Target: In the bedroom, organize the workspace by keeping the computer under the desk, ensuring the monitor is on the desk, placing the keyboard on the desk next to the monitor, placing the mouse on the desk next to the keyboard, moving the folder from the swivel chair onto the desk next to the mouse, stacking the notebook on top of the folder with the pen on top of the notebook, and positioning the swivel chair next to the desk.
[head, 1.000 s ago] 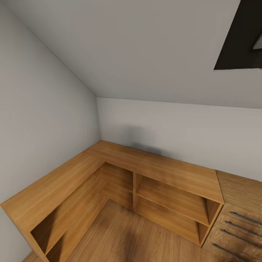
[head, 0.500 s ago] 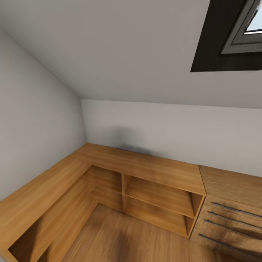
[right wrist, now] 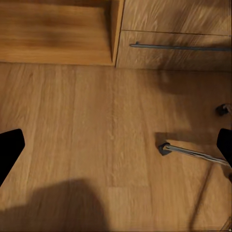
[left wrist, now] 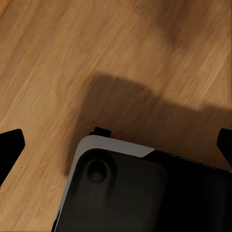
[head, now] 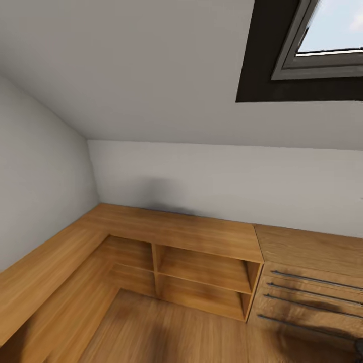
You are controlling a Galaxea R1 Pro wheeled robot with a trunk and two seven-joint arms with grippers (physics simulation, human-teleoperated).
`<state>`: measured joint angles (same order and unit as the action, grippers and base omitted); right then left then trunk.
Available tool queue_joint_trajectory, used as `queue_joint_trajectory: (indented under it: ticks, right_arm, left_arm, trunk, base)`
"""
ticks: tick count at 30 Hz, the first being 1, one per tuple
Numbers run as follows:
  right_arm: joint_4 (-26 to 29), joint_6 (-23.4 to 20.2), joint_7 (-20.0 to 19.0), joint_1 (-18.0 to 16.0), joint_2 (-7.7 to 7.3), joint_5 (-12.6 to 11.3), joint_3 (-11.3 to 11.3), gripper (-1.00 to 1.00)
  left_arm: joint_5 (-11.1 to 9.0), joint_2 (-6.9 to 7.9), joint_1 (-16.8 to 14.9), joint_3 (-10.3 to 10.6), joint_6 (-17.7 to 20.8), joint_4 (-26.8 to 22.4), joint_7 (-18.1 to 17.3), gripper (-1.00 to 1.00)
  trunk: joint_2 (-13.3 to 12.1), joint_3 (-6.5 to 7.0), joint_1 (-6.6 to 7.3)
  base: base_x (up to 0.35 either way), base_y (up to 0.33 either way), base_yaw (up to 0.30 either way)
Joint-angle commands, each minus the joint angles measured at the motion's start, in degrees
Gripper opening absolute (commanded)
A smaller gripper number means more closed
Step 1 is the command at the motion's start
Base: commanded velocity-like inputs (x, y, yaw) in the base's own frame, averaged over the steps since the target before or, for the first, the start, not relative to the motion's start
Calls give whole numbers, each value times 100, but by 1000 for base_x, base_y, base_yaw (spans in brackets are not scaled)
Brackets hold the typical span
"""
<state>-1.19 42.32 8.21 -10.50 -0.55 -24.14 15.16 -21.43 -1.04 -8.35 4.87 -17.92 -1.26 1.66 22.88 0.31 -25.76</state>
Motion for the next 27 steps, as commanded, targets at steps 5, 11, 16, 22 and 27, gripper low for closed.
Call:
queue_joint_trajectory:
  ticks: [5, 11, 16, 22, 27]
  right_arm:
    - [-13, 13, 32, -5, 2, -12, 48, 100]
    - [-13, 13, 34, -5, 2, -12, 48, 100]
    - [-13, 13, 32, -5, 2, -12, 48, 100]
    - [-13, 13, 32, -5, -3, -12, 48, 100]
    - [-13, 13, 32, -5, -3, -12, 48, 100]
  left_arm:
    - [-37, -1, 0, 49, -18, 3, 18, 100]
    - [-37, -1, 0, 49, -18, 3, 18, 100]
    - [-37, -1, 0, 49, -18, 3, 17, 100]
    - [-37, -1, 0, 49, -18, 3, 18, 100]
    - [-37, -1, 0, 49, -18, 3, 18, 100]
  trunk:
    - [4, 15, -2]
    - [4, 32, -2]
    - [4, 34, -2]
    - [4, 12, -2]
    - [4, -14, -2]
  base:
    - [0, 0, -253]
    - [0, 0, -253]
    - [0, 0, -256]
    - [0, 0, -227]
    - [0, 0, -207]
